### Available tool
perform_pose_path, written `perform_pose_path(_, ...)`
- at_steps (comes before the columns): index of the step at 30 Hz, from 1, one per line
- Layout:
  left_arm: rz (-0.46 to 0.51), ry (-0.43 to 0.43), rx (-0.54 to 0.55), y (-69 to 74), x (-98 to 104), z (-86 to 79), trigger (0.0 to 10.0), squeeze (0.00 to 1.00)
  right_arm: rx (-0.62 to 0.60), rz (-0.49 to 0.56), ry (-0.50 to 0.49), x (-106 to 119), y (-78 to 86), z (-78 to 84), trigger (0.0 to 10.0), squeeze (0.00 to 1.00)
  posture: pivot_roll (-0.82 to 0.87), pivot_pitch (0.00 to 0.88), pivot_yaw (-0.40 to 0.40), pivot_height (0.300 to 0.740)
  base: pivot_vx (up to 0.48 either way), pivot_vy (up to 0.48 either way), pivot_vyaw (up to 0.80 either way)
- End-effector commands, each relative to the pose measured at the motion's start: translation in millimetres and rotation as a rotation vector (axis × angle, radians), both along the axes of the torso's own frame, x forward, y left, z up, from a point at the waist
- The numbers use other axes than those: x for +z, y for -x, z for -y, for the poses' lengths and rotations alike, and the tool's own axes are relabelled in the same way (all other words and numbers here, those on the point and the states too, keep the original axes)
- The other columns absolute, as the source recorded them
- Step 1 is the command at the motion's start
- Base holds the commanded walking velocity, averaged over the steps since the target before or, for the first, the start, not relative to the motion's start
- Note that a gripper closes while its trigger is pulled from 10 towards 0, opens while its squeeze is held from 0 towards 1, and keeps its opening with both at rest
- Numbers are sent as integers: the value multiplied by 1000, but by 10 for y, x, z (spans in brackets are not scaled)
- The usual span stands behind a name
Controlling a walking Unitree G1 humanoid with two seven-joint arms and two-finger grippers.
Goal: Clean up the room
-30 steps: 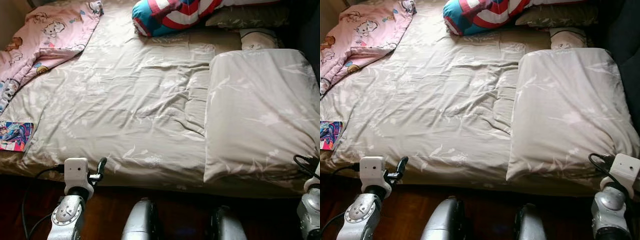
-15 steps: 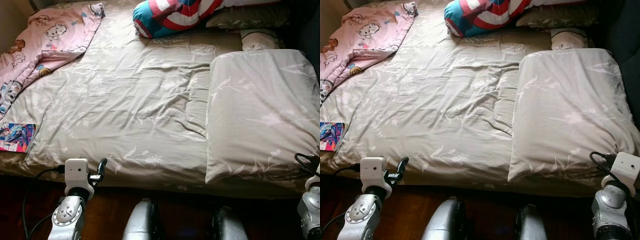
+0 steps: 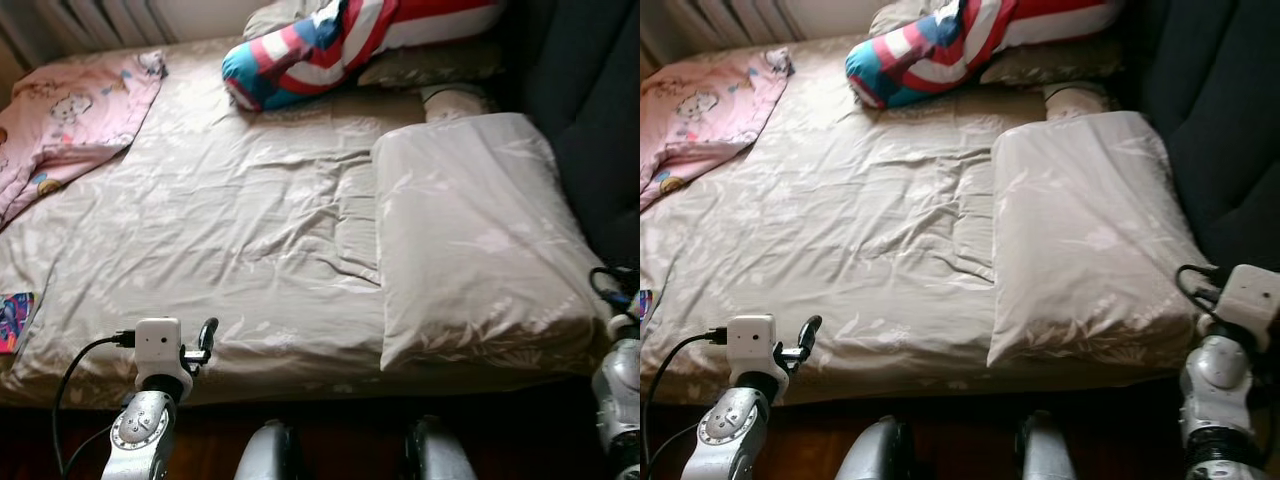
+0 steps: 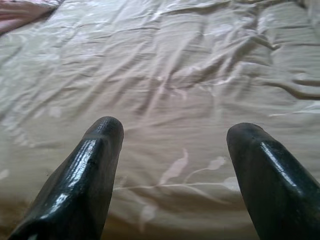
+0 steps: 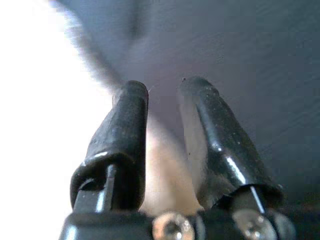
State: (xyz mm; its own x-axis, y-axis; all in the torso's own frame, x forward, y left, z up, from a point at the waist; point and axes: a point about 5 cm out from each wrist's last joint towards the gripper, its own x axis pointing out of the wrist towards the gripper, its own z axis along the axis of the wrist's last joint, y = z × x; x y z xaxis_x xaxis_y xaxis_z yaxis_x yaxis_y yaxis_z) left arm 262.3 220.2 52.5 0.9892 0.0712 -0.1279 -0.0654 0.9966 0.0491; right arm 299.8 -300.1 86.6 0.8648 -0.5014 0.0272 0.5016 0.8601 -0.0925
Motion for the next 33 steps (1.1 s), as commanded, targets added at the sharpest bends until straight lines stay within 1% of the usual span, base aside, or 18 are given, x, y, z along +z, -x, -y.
perform_pose_path(1,-27,-4,17,30,-87,-26,10000,0,136,-48,-68,-166,-15,-246,10000,0,-84,71,88,647,0,0,0)
perform_pose_path(3,-39,2,19,25,-131,-9,10000,0,187,-139,-67,-330,18,-367,10000,0,-86,58,83,657,0,0,0)
perform_pose_path(5,-77,17,27,46,-243,6,10000,0,234,-271,-161,-654,151,-543,10000,0,-90,33,77,677,0,0,0)
perform_pose_path(6,-77,17,27,46,-243,6,10000,0,234,-271,-161,-654,151,-543,10000,0,-90,33,77,677,0,0,0)
perform_pose_path(7,-98,21,33,64,-296,3,10000,0,241,-312,-185,-750,207,-590,10000,0,-97,15,74,687,0,0,0)
perform_pose_path(8,-98,21,33,64,-296,3,10000,0,241,-312,-185,-750,207,-590,10000,0,-97,15,74,687,0,0,0)
perform_pose_path(9,-127,60,62,91,-370,-5,10000,0,261,-358,-228,-872,285,-660,10000,0,-94,0,71,697,0,0,0)
perform_pose_path(11,-159,85,76,116,-451,-4,10000,0,289,-396,-237,-961,352,-714,10000,0,-98,0,68,712,0,0,0)
perform_pose_path(14,-183,87,82,144,-508,-7,10000,0,294,-416,-249,-1005,386,-732,10000,0,-103,0,66,722,0,0,0)
perform_pose_path(15,-217,88,91,191,-592,-15,10000,0,304,-458,-255,-1072,440,-755,10000,0,-108,0,63,732,0,0,0)
perform_pose_path(17,-242,90,100,227,-653,-20,10000,0,313,-489,-259,-1121,482,-772,10000,0,-108,0,62,740,0,0,0)
perform_pose_path(18,-271,89,106,267,-714,-18,10000,0,331,-491,-276,-1149,511,-795,10000,0,-106,0,59,740,0,0,0)
perform_pose_path(21,-339,94,107,352,-842,7,10000,0,310,-553,-289,-1242,599,-801,10000,0,-109,0,57,740,0,0,0)
perform_pose_path(23,-354,98,103,364,-866,20,10000,0,312,-561,-294,-1256,614,-806,10000,0,-108,0,56,740,0,0,0)
perform_pose_path(24,-398,94,97,406,-929,37,10000,0,312,-588,-296,-1297,659,-814,10000,0,-107,0,53,740,0,0,0)
perform_pose_path(26,-448,93,102,460,-998,43,10000,0,305,-625,-302,-1348,719,-816,10000,0,-109,0,49,740,0,0,0)
perform_pose_path(30,-505,93,105,523,-1074,55,10000,0,301,-668,-312,-1409,796,-819,10000,0,-102,0,40,740,0,0,0)
perform_pose_path(33,-600,101,101,634,-1182,77,10000,0,280,-736,-332,-1499,923,-813,10000,0,-98,0,21,740,0,0,0)
